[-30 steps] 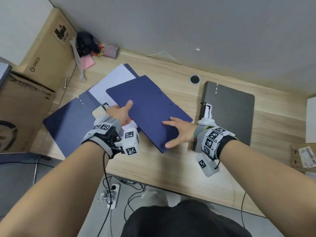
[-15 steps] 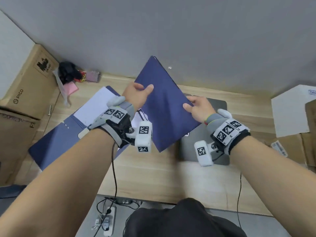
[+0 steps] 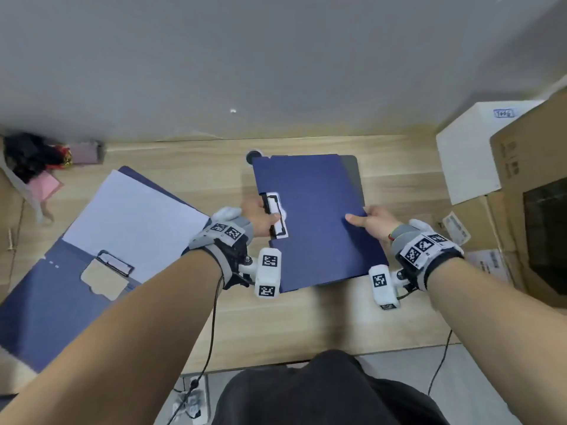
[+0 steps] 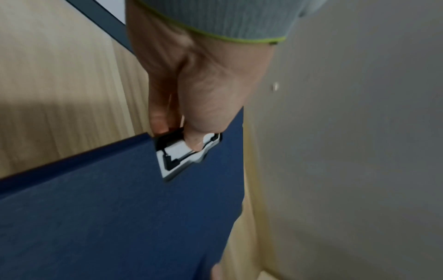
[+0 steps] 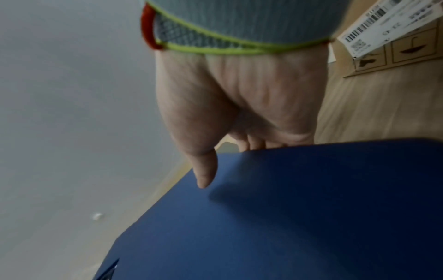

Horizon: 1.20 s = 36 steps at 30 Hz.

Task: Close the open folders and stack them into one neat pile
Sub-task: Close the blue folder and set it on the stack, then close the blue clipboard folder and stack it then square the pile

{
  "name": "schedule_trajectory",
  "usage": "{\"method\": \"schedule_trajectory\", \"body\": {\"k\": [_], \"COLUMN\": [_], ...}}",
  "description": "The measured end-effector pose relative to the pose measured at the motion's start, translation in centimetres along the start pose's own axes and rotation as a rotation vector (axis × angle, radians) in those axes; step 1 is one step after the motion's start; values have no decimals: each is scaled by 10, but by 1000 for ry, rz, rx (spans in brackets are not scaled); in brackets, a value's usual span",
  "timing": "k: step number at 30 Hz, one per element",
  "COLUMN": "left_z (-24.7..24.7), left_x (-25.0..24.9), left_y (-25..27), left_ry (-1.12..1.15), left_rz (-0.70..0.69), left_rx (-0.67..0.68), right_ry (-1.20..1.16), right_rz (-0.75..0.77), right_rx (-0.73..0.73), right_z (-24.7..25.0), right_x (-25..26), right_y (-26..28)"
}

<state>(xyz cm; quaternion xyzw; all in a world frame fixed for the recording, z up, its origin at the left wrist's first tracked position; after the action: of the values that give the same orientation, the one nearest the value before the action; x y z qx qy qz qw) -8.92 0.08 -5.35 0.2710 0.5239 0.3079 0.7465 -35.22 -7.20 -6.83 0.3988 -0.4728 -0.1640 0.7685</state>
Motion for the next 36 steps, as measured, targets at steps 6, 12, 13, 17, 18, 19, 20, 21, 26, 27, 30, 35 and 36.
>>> {"method": "schedule_trajectory", "body": {"k": [6,12,13,17,18,19,20,21,26,27,30,35,36], "left_z": [-29,-41,-43,-48,-48,-46,-45,-42,-6,11,61,128,137], "left_x": [3,3,3,6,9,10,11,11,25,35,78,180,203], "left_y": [-34,-49,-52,-58,-60,-59,-58,-56,-40,-34,-13,33,41], "left_ry": [-534,-614,-629,-686,-677,-663,-658,-643,-445,-412,-460,-404,-379], "left_rz": [11,50,52,39,36,36,49,55,133,163,319,585,618], "left_rx": [-100,-134,-135,-86,-82,-94,-97,-93,-206,-257,-364,-488,-480], "right_ry": [107,218,229,350,378,406,440,464,449,456,428,497,526], "right_rz": [-130,-120,-114,-139,-148,-161,-178,-193,-27,56,231,278,278], "right_rx": [-63,-191,-196,-201,-191,-186,-190,-197,-281,-278,-108,220,248], "right_z": [11,24,24,14,13,13,14,15,-3,-16,-67,-184,-209], "right_x": [-30,-47,-53,-34,-34,-32,-30,-27,22,39,82,106,104], "right_y": [-38,-78,-88,-67,-66,-63,-61,-59,-42,-36,-25,-3,-1]}}
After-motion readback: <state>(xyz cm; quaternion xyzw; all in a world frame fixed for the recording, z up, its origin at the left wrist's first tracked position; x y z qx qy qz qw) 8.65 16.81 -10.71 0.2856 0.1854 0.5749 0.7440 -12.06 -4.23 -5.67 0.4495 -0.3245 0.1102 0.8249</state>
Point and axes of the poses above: each hand's wrist, its own y-axis away from the middle knuckle, its own z-axis out of the back of the hand, x = y × z, the point moved 5 cm from there along -y, towards the middle knuckle, and after that the axes turned 8 degrees about -y, right-handed, at the moved point
